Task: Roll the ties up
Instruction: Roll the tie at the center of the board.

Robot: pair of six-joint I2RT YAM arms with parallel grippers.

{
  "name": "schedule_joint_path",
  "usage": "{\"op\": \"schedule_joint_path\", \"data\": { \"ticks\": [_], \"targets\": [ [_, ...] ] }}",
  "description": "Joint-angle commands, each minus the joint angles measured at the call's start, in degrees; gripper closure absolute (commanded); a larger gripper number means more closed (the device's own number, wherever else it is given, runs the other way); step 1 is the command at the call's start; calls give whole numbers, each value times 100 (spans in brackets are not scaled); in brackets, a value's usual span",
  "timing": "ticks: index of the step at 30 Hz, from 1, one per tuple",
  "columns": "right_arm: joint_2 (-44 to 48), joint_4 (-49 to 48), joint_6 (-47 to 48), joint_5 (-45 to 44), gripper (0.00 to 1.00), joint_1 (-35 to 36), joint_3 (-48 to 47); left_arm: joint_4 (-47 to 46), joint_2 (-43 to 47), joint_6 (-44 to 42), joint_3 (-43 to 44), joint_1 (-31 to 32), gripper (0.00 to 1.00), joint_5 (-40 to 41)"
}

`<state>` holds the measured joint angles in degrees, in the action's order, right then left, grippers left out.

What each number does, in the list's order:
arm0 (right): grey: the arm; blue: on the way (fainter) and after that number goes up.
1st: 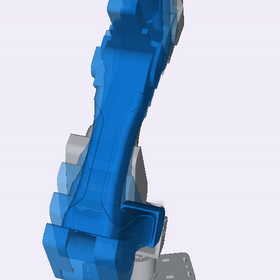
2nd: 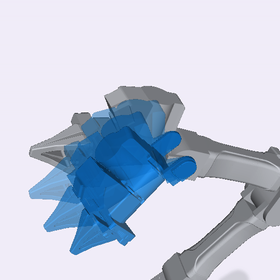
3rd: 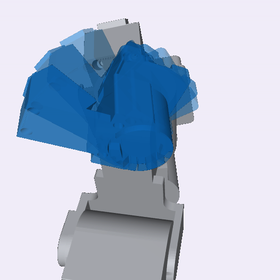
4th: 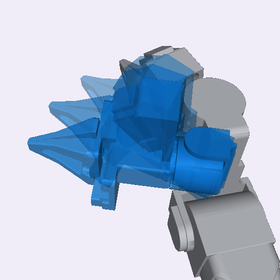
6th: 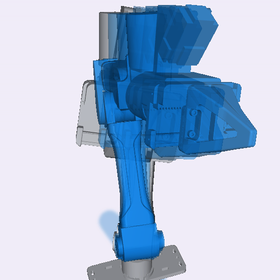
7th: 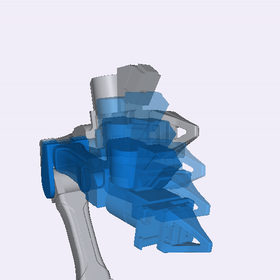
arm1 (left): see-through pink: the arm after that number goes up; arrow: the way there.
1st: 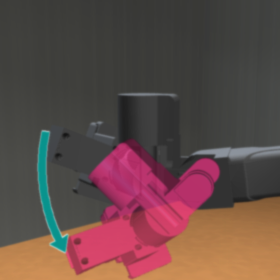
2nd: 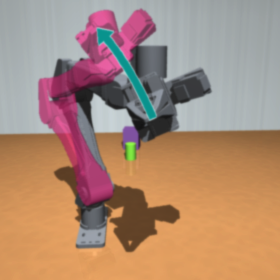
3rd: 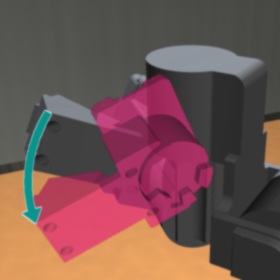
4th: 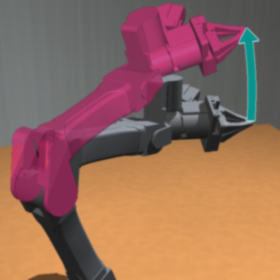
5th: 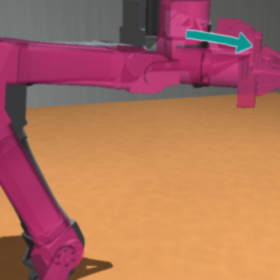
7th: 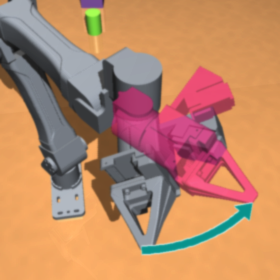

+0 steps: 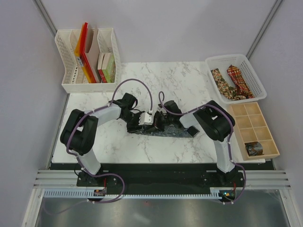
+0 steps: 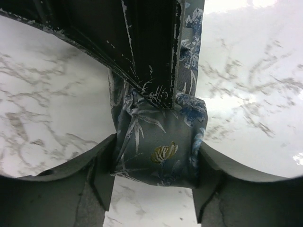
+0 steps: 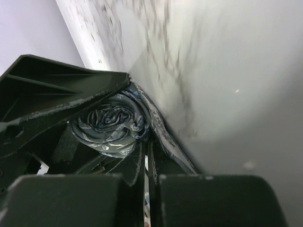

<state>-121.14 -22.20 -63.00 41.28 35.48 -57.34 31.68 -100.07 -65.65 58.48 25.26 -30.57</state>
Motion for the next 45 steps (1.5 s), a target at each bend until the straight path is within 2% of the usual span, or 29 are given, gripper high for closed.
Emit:
{"op": "schedule_joint_path", "data": {
  "ticks": [1,4,6,11,27,30,34,37,45],
  "targets": [
    [-16,234,-704,-1052,100,652,680,671,330,-316,-249,-29,39,-256],
    [21,224,-644,-1034,100,706,497,743,427,-326,-381,-21,43,-371],
    [-41,723,-189,-955,100,644,119,769,462,-326,-451,-29,46,-328],
    [187,1234,340,-814,100,512,-365,813,497,-405,-565,-29,51,-222],
    [487,2025,1149,-823,100,389,-875,822,436,-458,-671,-65,55,-107],
    [285,2052,1273,-937,100,372,-849,822,436,-353,-627,-91,51,-169],
    [-102,2035,1378,-964,100,354,-805,883,725,-212,-504,-327,31,-642],
    [-269,2009,1457,-990,100,328,-822,892,1094,-220,-548,-486,25,-880],
    [-349,2000,1589,-964,100,266,-805,682,1456,-449,-680,-522,21,-1224]
  ]
}}
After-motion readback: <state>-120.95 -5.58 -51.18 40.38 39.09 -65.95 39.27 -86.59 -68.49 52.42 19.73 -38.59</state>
